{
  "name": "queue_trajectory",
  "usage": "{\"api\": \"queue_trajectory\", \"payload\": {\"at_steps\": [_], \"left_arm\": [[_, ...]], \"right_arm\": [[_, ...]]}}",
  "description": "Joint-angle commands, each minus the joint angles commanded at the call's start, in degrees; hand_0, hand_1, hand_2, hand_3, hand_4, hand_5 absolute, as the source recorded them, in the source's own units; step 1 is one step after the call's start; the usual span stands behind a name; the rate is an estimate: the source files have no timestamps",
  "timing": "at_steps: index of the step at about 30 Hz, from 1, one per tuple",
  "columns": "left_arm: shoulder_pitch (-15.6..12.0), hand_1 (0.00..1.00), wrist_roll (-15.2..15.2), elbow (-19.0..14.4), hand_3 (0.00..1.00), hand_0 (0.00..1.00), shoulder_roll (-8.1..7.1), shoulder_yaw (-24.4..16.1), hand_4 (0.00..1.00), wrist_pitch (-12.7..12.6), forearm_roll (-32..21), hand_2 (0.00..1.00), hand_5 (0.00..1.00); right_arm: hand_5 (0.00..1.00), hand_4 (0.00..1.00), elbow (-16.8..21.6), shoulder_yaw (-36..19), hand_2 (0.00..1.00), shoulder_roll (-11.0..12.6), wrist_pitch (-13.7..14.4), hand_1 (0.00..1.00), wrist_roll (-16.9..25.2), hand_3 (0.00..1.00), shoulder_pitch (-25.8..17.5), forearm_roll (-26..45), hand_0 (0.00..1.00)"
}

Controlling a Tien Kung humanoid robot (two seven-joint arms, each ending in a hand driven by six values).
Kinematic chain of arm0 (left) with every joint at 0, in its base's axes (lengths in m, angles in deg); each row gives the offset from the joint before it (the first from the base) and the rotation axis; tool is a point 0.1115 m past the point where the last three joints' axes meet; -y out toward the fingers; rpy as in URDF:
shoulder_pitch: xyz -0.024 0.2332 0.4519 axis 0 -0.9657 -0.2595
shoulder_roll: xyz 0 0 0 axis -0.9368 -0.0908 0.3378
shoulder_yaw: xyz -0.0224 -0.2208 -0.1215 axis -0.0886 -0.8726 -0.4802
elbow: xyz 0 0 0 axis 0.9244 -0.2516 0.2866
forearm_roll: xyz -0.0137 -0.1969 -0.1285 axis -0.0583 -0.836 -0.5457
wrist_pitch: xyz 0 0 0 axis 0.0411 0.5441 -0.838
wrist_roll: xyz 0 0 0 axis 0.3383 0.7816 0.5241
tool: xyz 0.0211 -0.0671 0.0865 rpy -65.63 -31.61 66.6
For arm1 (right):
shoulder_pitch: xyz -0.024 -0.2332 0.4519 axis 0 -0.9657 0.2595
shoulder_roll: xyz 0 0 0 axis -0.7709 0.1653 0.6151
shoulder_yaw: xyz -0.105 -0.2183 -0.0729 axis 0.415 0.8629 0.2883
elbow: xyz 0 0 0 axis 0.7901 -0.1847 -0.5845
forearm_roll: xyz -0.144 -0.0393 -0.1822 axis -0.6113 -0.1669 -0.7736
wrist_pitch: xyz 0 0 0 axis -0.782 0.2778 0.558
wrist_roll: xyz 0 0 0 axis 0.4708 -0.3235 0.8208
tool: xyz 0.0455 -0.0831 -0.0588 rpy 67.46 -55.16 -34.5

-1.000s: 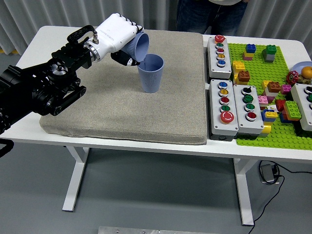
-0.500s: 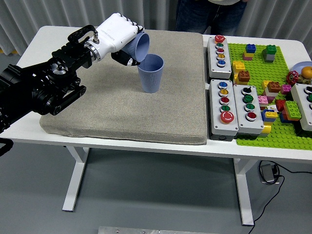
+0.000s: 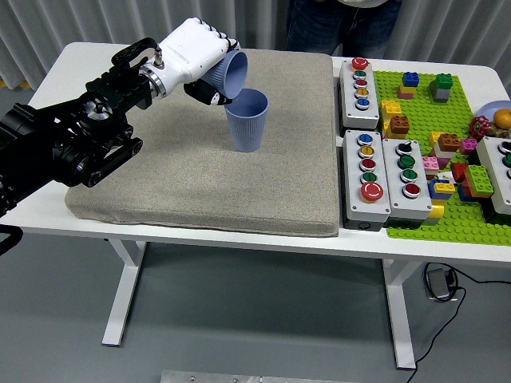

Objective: Pick cup pour cup place

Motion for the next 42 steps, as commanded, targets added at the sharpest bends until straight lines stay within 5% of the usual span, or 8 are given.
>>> {"api": "queue_trajectory", "payload": {"at_steps": [10,16,25,33,36,42], "left_arm": [[-0.06,0.473,-0.21,-0.43,0.530,0.478,-0.23,-1.23,0.808,0.00,-0.99,0.527,0.282],[-1.88,0.472,-2.42,-3.13,0.529,0.476,-1.61,-6.22,0.807,0.21,-11.48,0.527,0.281],[-11.48,0.472,-5.92,-12.82,0.529,0.477,-4.83,-21.53,0.808,3.42,-33.15,0.526,0.282],[-21.28,0.478,-6.19,-21.22,0.527,0.482,-6.43,-32.07,0.807,3.18,-51.35,0.524,0.282],[-25.59,0.483,-6.33,-24.19,0.527,0.482,-6.55,-35.59,0.809,3.84,-51.73,0.527,0.286],[-32.17,0.484,-7.27,-29.46,0.527,0.489,-5.69,-40.01,0.808,1.01,-47.79,0.527,0.288]], "right_arm": [[0.248,0.002,-0.01,0.22,0.602,-0.02,0.02,0.662,-0.03,0.597,-0.03,0.00,0.693],[0.247,0.002,-0.03,0.22,0.603,-0.06,0.08,0.662,-0.02,0.597,0.07,0.00,0.693],[0.247,0.002,-0.06,-0.18,0.602,-0.31,0.10,0.662,0.08,0.597,-0.54,0.00,0.693],[0.246,0.002,0.00,-0.76,0.602,-0.56,-0.04,0.662,0.10,0.597,-1.55,0.00,0.692],[0.245,0.002,0.03,-0.91,0.602,-0.65,0.01,0.662,0.09,0.597,-1.78,0.00,0.692],[0.247,0.002,0.02,-1.10,0.603,-0.73,0.00,0.661,0.15,0.597,-1.88,0.00,0.692]]}}
